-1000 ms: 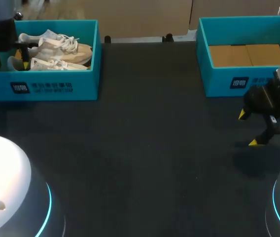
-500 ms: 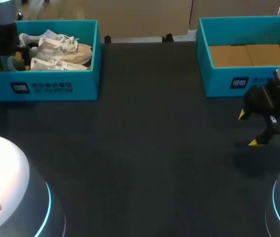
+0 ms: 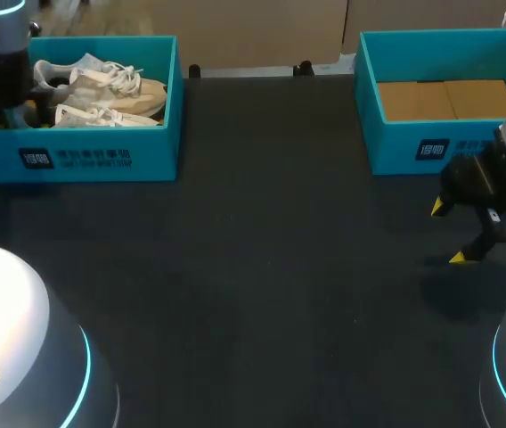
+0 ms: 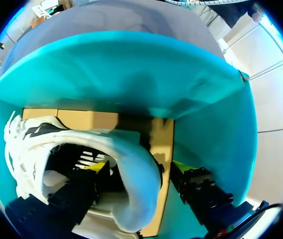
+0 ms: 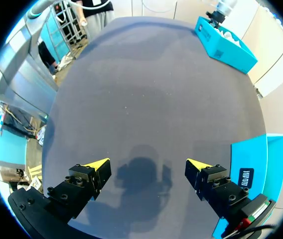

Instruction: Take the shoe out of the shoebox, open the shoe tongue, remove and reinsert the insole, then place the shoe into the shoebox

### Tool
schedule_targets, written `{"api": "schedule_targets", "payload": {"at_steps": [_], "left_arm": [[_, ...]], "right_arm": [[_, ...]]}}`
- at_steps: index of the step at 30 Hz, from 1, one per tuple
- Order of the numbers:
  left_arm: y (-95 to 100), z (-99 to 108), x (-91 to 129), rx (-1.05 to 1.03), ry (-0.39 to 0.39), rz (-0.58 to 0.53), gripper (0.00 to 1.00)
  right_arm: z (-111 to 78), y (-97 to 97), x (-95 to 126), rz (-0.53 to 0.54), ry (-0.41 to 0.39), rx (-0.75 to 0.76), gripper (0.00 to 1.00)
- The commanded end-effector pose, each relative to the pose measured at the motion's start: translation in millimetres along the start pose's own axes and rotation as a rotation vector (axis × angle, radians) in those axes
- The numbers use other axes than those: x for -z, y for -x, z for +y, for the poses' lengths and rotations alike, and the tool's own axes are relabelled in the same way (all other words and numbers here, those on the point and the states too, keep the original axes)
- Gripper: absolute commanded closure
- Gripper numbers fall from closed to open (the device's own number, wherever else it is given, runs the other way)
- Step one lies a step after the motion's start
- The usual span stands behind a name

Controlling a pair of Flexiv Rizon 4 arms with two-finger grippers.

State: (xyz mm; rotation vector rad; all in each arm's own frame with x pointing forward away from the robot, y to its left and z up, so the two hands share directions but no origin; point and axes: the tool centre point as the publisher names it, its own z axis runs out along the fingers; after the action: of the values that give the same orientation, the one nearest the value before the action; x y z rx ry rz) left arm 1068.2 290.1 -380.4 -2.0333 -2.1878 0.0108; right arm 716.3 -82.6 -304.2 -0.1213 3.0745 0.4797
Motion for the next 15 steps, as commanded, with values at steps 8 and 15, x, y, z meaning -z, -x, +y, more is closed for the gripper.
{"api": "schedule_targets", "payload": {"at_steps": [8, 15], "left_arm": [[-1.4, -4.6, -4.4, 0.001, 0.013, 0.017, 1.00], [-2.4, -5.2, -4.9, 0.001, 0.011, 0.033, 1.00]], "right_arm": [[0.1, -1.2, -0.2, -0.002, -0.002, 0.001, 0.00], [0.1, -1.2, -0.2, -0.002, -0.002, 0.001, 0.00]]}}
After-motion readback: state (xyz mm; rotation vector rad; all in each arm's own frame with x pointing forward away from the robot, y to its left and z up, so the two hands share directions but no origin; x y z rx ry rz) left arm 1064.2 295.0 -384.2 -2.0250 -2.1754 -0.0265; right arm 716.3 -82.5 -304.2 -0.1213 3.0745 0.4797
